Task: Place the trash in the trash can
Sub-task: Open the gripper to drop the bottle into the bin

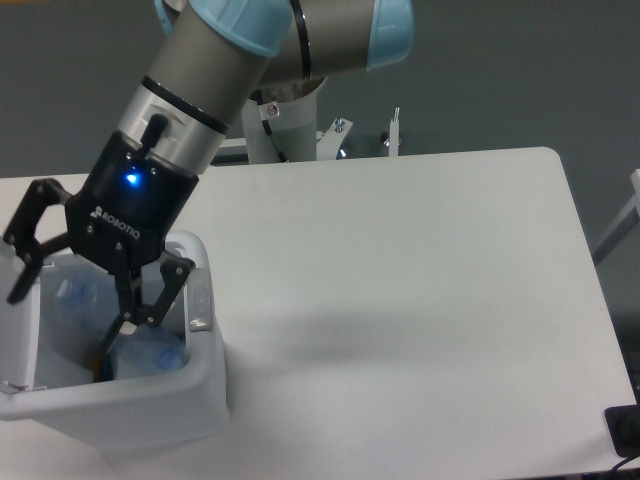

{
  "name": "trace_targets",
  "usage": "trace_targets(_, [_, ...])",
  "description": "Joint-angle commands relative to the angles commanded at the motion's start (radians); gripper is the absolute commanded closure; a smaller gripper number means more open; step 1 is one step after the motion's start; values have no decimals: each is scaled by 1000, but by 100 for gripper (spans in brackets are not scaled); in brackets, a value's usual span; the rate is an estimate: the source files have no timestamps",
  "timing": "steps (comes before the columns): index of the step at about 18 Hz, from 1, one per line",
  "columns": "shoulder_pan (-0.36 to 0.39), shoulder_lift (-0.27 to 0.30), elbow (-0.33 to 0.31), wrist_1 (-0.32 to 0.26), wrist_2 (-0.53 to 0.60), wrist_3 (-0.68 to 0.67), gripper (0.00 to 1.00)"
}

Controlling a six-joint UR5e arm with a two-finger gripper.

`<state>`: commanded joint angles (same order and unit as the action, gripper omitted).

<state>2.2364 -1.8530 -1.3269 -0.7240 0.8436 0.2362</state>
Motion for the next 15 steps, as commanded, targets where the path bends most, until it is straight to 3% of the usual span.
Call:
trace_targets(4, [144,32,3,-9,101,-3,0])
trace_targets(6, [212,35,8,-64,182,14,0])
trace_targets(8, [236,35,-3,-84,234,46,0])
trace_targets(10, [258,46,-20,-110,346,151,0])
trace_targets(13, [267,90,-60,-228,498,444,0])
trace_targets(15, [267,100,-61,-255,541,530,0])
